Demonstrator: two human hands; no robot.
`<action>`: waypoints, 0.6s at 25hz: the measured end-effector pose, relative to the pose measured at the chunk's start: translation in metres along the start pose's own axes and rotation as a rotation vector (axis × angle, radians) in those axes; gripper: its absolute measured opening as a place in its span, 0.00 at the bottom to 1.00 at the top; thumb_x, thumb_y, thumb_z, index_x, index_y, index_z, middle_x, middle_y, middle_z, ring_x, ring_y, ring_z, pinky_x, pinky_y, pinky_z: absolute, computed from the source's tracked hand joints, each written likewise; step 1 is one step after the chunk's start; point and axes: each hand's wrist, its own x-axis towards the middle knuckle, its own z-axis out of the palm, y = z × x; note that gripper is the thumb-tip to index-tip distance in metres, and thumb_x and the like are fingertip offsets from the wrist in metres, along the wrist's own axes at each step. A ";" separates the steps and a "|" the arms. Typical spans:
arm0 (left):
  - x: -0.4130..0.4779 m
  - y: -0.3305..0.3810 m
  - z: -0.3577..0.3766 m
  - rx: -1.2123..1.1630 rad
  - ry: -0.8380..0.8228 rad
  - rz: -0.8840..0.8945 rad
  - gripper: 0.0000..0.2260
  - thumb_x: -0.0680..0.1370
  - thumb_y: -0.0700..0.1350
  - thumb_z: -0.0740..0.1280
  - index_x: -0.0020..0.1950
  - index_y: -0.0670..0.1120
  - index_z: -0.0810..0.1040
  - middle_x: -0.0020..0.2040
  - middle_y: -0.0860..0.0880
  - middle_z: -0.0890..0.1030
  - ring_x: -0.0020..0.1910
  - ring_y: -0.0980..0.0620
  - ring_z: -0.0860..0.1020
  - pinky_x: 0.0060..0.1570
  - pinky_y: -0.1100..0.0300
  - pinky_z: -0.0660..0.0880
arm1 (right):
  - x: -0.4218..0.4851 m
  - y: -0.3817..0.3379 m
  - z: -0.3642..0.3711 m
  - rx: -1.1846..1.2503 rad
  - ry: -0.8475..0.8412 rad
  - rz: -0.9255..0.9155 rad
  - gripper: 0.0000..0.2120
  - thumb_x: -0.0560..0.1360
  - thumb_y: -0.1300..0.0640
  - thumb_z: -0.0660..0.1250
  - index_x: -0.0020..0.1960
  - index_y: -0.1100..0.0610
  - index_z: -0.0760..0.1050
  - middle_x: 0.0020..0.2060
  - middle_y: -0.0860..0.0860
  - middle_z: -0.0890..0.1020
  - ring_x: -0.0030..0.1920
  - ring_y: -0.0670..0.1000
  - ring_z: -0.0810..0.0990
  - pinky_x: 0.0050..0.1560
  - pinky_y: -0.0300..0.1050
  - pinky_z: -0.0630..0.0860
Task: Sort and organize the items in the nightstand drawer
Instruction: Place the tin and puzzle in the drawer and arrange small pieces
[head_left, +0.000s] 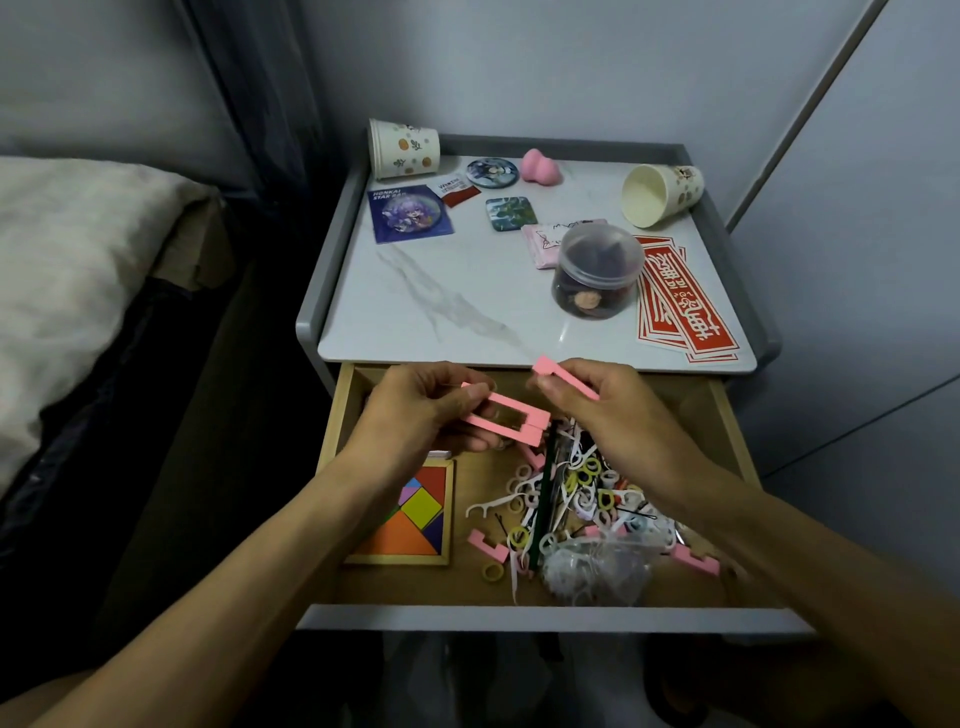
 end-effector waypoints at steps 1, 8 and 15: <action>-0.001 0.000 0.001 0.002 -0.023 -0.017 0.06 0.80 0.36 0.64 0.49 0.40 0.81 0.39 0.43 0.84 0.34 0.45 0.83 0.36 0.59 0.82 | 0.001 -0.001 -0.001 -0.049 0.005 -0.003 0.13 0.82 0.50 0.61 0.58 0.53 0.81 0.49 0.46 0.84 0.51 0.43 0.80 0.53 0.43 0.74; -0.004 0.001 0.007 0.012 -0.142 -0.029 0.06 0.80 0.36 0.63 0.50 0.41 0.81 0.37 0.47 0.85 0.34 0.49 0.84 0.37 0.61 0.82 | 0.004 -0.001 0.012 -0.401 -0.118 -0.163 0.12 0.84 0.54 0.56 0.60 0.54 0.77 0.44 0.47 0.69 0.46 0.44 0.71 0.43 0.39 0.64; -0.005 0.000 0.005 -0.053 -0.192 -0.046 0.06 0.80 0.36 0.64 0.52 0.39 0.81 0.38 0.46 0.84 0.37 0.48 0.84 0.39 0.61 0.82 | 0.001 -0.011 0.016 -0.475 -0.172 -0.234 0.16 0.84 0.53 0.55 0.69 0.52 0.72 0.46 0.46 0.68 0.46 0.42 0.70 0.42 0.30 0.65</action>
